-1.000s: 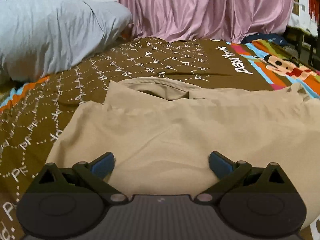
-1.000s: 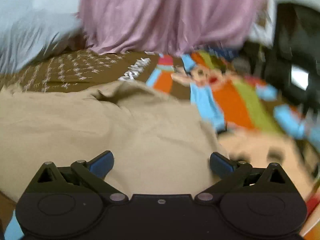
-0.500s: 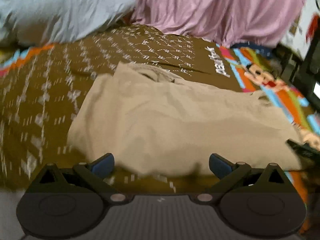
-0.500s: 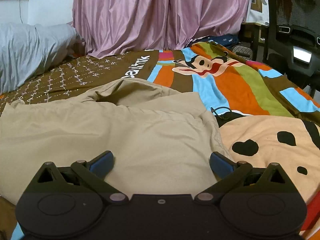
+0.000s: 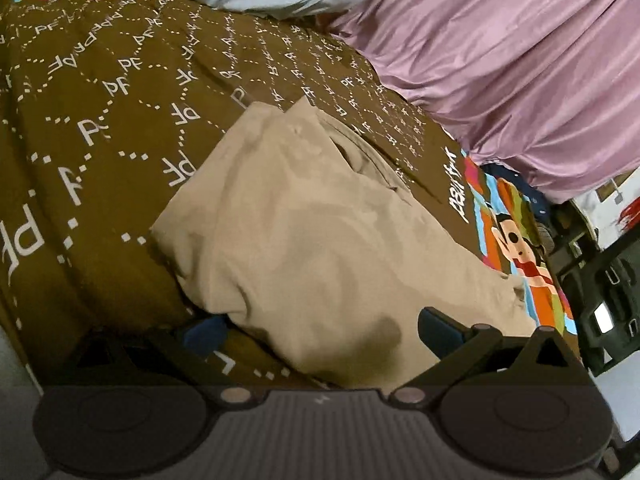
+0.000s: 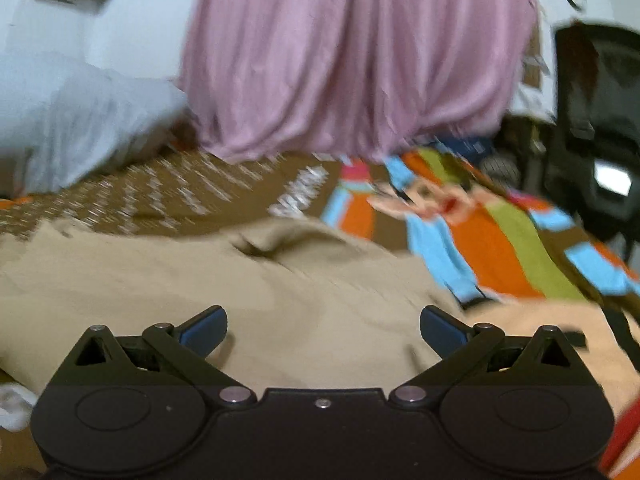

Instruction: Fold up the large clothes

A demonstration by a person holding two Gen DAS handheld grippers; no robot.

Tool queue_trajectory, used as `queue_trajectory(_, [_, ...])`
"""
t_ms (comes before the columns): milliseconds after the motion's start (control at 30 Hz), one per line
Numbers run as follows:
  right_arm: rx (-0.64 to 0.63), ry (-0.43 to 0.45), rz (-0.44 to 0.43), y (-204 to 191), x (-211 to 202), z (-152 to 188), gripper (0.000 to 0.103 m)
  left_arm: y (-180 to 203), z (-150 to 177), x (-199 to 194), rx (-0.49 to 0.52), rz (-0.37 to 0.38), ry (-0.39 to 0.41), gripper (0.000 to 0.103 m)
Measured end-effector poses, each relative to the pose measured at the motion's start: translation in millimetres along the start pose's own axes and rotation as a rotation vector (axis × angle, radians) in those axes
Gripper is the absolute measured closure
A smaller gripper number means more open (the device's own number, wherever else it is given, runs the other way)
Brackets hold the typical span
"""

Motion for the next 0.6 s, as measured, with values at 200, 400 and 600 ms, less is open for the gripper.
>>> queue_trajectory(200, [-0.134, -0.014, -0.032, -70, 21, -19, 0.001, 4, 3, 2, 0.034, -0.018, 0.008, 0.0])
queue_trajectory(400, [-0.141, -0.102, -0.044, -85, 45, 1, 0.001, 1, 1, 3, 0.023, -0.012, 0.025, 0.0])
queue_trajectory(600, [-0.099, -0.096, -0.062, -82, 43, 9, 0.001, -2, -6, 19, 0.01, -0.12, 0.091, 0.001])
Point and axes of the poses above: each gripper's, at about its wrist camera, not at the fingertips, and x roughly the way its jaws point, y to its right, z to its underside, the point moved 3 cm from there along x, roughly the way its jaws point, and after that the axes turned 6 degrees about -y, right-handed, at the moved point
